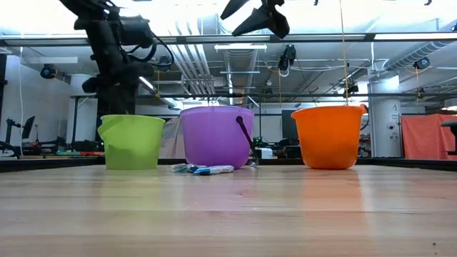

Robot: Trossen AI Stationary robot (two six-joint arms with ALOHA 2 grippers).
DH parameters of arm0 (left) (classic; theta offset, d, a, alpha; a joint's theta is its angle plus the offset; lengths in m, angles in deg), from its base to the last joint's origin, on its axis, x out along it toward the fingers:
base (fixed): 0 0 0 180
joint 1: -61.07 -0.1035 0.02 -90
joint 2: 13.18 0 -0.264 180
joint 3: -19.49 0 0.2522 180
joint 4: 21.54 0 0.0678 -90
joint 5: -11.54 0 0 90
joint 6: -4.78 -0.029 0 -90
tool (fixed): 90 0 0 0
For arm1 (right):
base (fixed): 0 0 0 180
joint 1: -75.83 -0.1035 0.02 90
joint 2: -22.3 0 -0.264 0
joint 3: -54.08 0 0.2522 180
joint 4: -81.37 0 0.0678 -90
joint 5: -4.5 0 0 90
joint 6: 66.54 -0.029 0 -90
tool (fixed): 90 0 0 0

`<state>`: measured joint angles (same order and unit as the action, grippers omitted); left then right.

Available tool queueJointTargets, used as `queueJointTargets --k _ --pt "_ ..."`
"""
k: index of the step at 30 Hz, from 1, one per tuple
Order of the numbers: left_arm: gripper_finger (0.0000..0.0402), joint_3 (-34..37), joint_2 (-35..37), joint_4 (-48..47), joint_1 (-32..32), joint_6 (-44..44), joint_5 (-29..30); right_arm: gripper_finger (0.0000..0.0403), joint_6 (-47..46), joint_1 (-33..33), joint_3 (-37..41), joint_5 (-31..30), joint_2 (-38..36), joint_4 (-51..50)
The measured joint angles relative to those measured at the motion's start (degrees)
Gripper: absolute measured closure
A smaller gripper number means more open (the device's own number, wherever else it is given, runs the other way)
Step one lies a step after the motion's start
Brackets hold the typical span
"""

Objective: Sort candy by brand, put in halloween buckets
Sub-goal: Put the white chocolate into the green bucket

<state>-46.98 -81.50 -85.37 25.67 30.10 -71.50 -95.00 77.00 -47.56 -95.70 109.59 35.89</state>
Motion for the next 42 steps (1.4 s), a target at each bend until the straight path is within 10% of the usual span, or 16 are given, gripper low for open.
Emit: queueJointTargets --k 10,29,42 --pt "0.0204 -2.86 4.77 -0.43 3.39 0.2 -0.07 0.0224 -14.62 -1.57 -0.02 3.64 11.99 -1.65" --pt "0.0201 -19.84 20.4 0.21 14.47 1.11 0.09 0.0255 -10.67 -0.9 -26.39 -5.38 43.58 -23.07" --pt "0.0201 -17.42 22.84 0.56 14.47 2.11 0.08 0.0276 -6.51 -4.84 -27.98 -1.75 45.1 -32.82"
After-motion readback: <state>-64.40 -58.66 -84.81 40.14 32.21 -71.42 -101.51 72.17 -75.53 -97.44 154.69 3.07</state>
